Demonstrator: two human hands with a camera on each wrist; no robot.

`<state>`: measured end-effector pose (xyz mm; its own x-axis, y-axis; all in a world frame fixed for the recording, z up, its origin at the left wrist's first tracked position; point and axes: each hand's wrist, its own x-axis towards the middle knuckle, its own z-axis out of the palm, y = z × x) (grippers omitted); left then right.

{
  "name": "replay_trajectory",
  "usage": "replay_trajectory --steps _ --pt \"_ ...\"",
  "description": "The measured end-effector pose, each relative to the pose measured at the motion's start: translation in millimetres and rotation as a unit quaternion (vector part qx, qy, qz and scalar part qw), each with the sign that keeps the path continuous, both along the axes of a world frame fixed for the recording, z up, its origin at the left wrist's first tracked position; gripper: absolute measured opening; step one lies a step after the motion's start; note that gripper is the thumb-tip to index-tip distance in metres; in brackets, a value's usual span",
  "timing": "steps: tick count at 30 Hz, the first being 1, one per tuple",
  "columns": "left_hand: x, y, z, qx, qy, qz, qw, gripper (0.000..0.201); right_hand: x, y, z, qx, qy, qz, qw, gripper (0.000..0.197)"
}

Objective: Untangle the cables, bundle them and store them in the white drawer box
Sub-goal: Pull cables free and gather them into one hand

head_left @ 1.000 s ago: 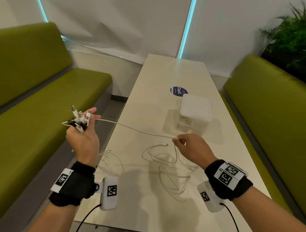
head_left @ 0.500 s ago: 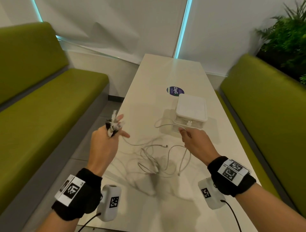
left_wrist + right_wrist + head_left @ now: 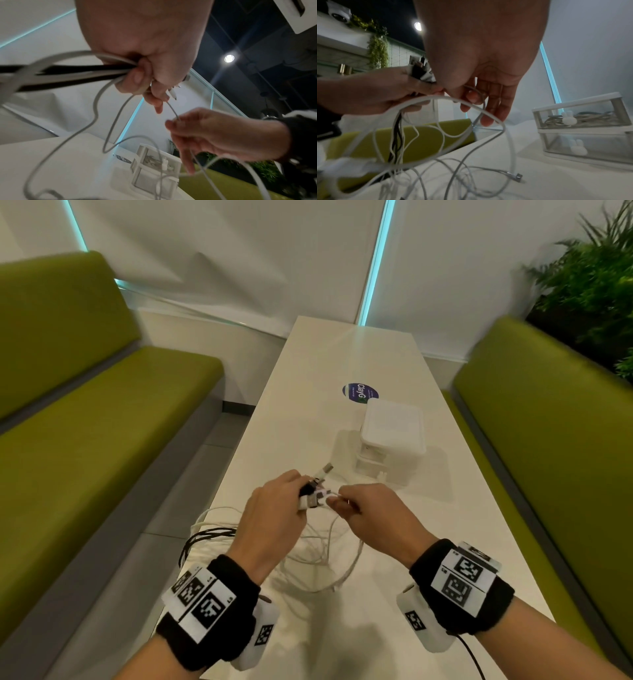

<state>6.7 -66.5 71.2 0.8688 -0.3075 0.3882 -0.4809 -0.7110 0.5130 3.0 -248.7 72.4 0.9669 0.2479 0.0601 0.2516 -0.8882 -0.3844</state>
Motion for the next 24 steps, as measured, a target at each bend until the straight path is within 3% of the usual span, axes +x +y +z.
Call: replay_trajectory --steps 3,8,14,18,24 --pt "0.0 8.3 8.7 -0.079 0.001 0.063 0.995 0.024 -1.7 -6.3 -7.7 0.007 0.021 -0.011 1.000 0.044" --pt "19.2 42.6 11.2 -0.214 0.038 0.185 0.959 0.015 -1.4 -16.7 -14.9 -0.016 0.072 -0.048 0.996 0.045" --pt "33.7 88.3 16.4 -0.218 0.056 0.246 0.943 0.021 3.7 -12.6 -19.7 -0.060 0.101 -0.062 0.991 0.049" --pt "36.4 112.7 9.0 -0.187 0.062 0.270 0.942 0.019 10.2 6.5 -30.4 -0.070 0.120 -0.037 0.990 0.039" --pt "48.2 164.1 -2.3 -0.154 0.077 0.333 0.927 0.019 20.8 28.5 -36.7 -0.084 0.081 -0.039 0.992 0.028"
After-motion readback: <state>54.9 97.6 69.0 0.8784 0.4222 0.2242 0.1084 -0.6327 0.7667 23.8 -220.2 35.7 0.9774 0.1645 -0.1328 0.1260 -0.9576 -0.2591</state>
